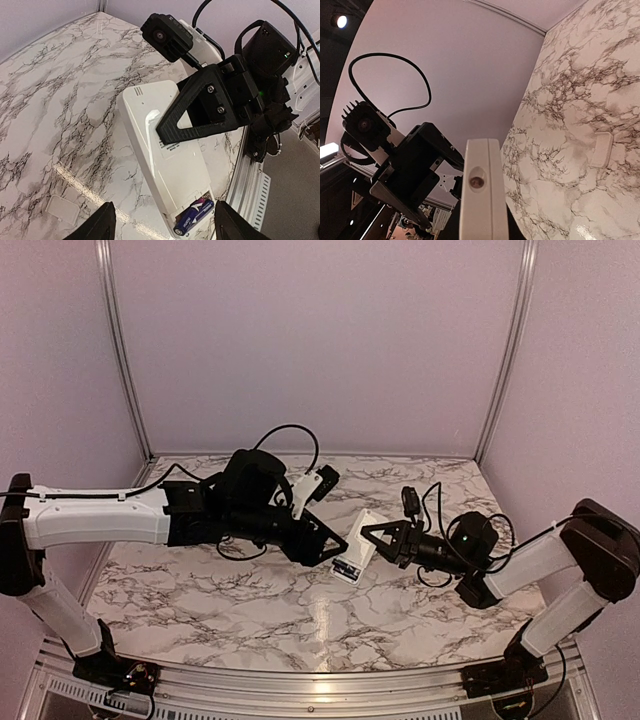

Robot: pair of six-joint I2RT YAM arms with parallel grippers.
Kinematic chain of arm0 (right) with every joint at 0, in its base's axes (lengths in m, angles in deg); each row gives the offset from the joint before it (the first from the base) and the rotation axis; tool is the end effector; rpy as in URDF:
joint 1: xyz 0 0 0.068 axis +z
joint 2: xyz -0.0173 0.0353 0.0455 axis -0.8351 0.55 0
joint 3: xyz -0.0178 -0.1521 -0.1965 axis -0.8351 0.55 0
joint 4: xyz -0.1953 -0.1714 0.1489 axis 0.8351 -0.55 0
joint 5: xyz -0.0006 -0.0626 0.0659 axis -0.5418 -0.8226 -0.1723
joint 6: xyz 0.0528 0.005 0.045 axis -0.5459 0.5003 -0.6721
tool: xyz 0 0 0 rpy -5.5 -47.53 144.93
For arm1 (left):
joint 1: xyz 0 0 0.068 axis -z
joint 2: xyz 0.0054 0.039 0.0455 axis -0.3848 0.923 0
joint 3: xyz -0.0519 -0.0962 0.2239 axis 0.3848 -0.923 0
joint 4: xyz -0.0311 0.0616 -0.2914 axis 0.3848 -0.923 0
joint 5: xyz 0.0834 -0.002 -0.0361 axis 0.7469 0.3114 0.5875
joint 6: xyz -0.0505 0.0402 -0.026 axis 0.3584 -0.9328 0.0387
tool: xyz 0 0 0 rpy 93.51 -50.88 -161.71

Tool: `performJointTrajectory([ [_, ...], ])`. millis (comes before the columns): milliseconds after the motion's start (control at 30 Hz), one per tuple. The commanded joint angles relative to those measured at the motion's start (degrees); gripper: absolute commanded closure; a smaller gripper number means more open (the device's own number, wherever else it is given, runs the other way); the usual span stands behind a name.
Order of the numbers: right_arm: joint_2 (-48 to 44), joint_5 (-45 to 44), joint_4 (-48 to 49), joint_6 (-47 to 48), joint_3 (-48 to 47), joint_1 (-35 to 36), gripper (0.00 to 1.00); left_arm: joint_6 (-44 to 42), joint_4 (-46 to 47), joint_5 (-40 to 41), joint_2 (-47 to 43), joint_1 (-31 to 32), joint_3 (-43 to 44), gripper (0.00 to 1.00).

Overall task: Load the batteries into the remote control
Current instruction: Adjust the battery in the battery compartment.

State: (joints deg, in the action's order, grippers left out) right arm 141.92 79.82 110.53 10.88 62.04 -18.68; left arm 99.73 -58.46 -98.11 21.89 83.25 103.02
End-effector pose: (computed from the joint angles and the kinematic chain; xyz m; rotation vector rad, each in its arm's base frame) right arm 0.2143 0.2060 0.1285 -0.0606 1.8169 1.8675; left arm 0.1979 -0.3734 0.2356 1.0252 2.0147 -0.9297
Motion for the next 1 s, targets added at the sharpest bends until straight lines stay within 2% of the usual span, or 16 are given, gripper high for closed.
performJointTrajectory([
  [0, -1.16, -2.28, -0.73, 1.04, 0.28, -0.90, 1.00, 0.98, 2.04, 2.11, -1.69, -0.24, -1.88, 0.33],
  [100, -1.42, -3.63, -0.77, 0.23, 1.19, -1.34, 1.00, 1.03, 1.87, 3.96, -2.64, 0.29, -2.87, 0.44],
  [300, -1.39, -5.49, -2.19, -0.78, 1.57, -1.49, 1.00, 0.23, -0.79, 5.83, -1.84, 1.84, -2.41, 0.58],
  [567, -1.31, -5.35, -4.02, -0.95, 1.15, -1.51, 1.00, 0.07, -4.20, 5.53, 1.83, 2.74, 1.42, 0.70],
  [967, -1.48, -5.11, -3.38, -1.28, 1.13, -1.48, 1.00, -0.45, -7.09, 6.64, 4.85, 3.26, 3.86, 0.79],
])
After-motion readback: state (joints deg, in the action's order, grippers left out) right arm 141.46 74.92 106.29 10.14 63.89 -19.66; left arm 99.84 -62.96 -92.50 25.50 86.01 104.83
